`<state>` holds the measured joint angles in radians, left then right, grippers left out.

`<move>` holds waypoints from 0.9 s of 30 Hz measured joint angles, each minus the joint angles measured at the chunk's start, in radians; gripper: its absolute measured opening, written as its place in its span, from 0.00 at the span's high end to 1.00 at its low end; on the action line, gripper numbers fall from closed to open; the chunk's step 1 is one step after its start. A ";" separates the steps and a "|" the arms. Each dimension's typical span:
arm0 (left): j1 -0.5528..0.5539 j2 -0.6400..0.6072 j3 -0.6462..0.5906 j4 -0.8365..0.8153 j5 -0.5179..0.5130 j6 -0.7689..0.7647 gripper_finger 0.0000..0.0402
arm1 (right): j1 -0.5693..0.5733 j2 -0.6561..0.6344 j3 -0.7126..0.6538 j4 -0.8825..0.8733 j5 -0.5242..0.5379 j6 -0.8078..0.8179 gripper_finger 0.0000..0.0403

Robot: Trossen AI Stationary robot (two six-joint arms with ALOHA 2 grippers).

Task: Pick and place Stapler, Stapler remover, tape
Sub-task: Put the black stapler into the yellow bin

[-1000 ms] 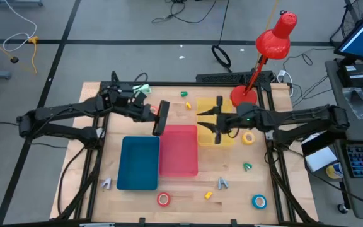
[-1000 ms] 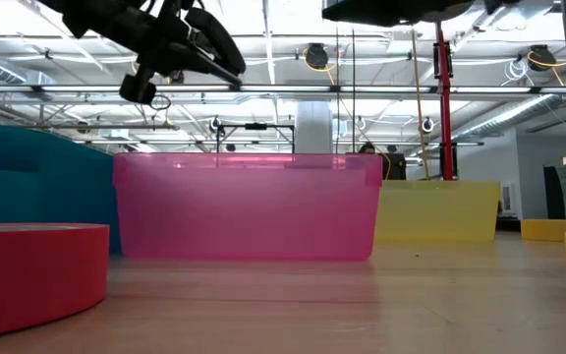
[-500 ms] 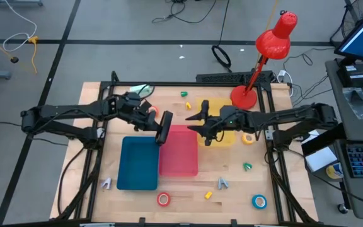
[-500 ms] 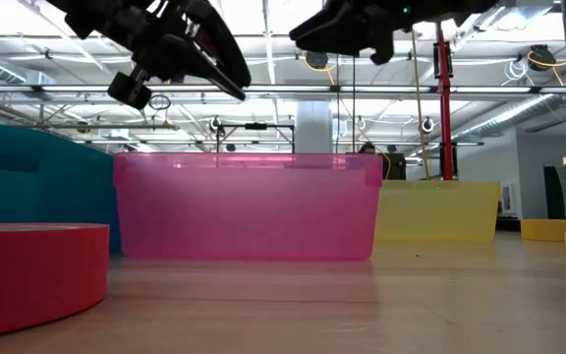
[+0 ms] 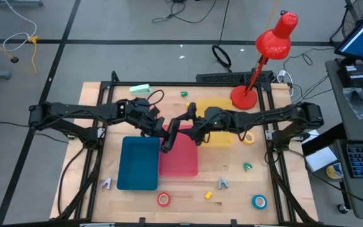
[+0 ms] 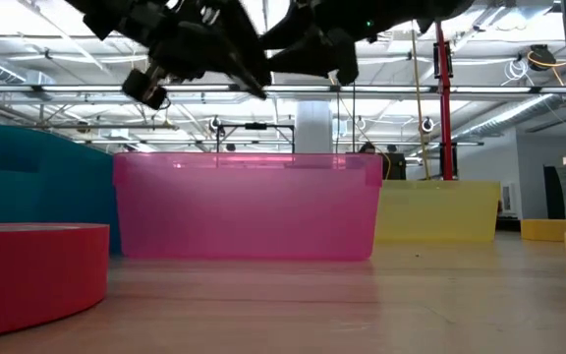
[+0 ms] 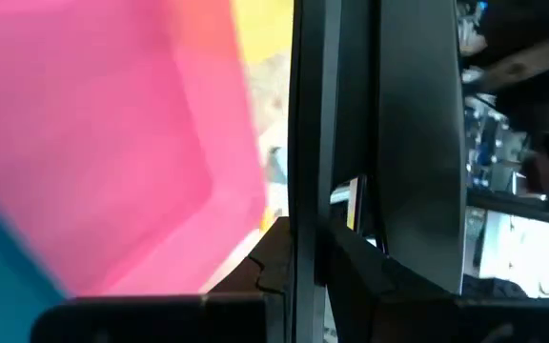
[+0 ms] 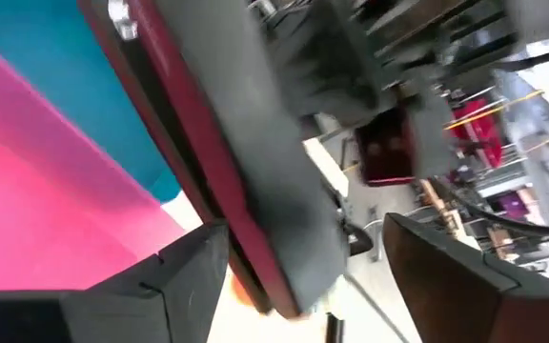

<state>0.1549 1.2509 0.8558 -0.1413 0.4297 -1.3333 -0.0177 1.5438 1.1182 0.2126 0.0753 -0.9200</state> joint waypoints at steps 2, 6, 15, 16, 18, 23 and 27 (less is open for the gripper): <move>-0.003 0.008 0.018 -0.040 -0.001 0.018 0.90 | 0.000 -0.004 0.023 -0.022 -0.002 -0.019 0.32; -0.001 0.021 0.054 -0.099 -0.012 0.040 0.90 | 0.000 -0.004 0.039 -0.068 -0.002 -0.035 0.32; -0.006 0.038 0.070 -0.132 -0.025 0.033 0.90 | -0.001 -0.004 0.039 -0.104 -0.022 -0.035 0.32; -0.009 0.047 0.070 -0.117 -0.022 0.029 0.90 | -0.002 -0.004 0.039 -0.105 -0.030 -0.035 0.32; -0.020 0.065 0.072 -0.112 -0.023 0.022 0.90 | -0.003 -0.004 0.039 -0.111 -0.033 -0.034 0.32; -0.039 0.099 0.069 -0.096 -0.023 0.007 0.90 | -0.007 0.026 0.039 -0.129 -0.069 -0.026 0.32; -0.047 0.108 0.071 -0.069 -0.025 -0.005 0.90 | -0.008 0.050 0.040 -0.133 -0.077 -0.027 0.32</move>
<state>0.1078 1.3585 0.9264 -0.2101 0.4043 -1.3381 -0.0255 1.5942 1.1584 0.0799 -0.0018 -0.9465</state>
